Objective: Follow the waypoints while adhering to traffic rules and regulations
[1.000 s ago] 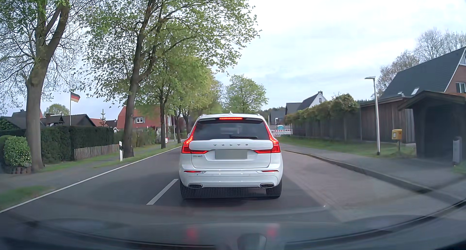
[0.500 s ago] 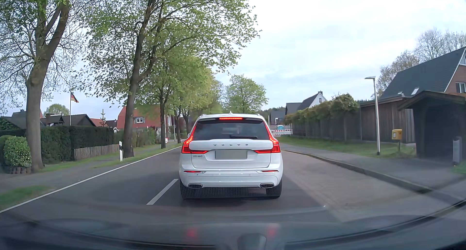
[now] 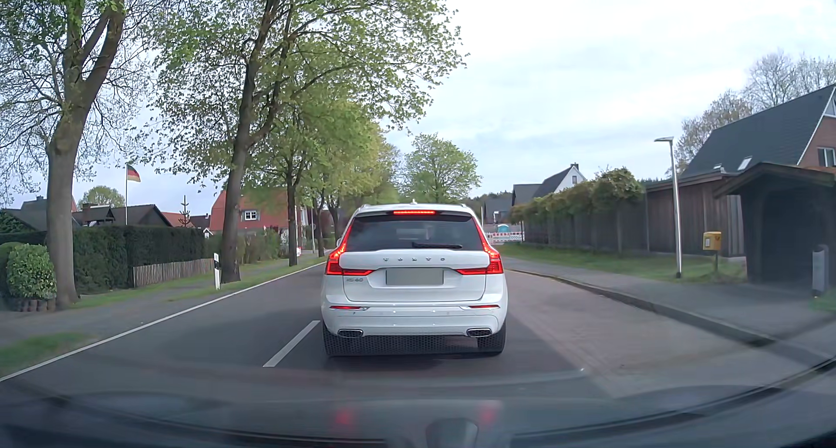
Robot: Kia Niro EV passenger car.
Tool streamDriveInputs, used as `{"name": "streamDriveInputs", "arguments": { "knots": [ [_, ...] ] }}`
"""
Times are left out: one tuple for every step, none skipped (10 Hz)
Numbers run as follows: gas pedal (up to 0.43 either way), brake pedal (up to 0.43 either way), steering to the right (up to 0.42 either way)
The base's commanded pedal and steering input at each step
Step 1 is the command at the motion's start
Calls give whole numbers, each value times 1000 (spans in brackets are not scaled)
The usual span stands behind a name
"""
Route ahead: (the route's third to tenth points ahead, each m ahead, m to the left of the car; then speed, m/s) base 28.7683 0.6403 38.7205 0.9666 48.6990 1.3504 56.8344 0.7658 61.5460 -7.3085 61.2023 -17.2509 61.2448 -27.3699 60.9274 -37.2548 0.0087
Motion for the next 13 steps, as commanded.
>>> {"name": "streamDriveInputs", "arguments": {
  "knots": [
    [0,195,-1],
    [0,201,-1],
    [0,201,-1],
    [0,207,-1],
    [0,201,-1],
    [0,207,-1],
    [0,207,-1],
    [0,207,-1],
    [0,207,-1],
    [0,201,-1],
    [0,207,-1],
    [0,213,-1],
    [0,226,-1]
  ]
}}
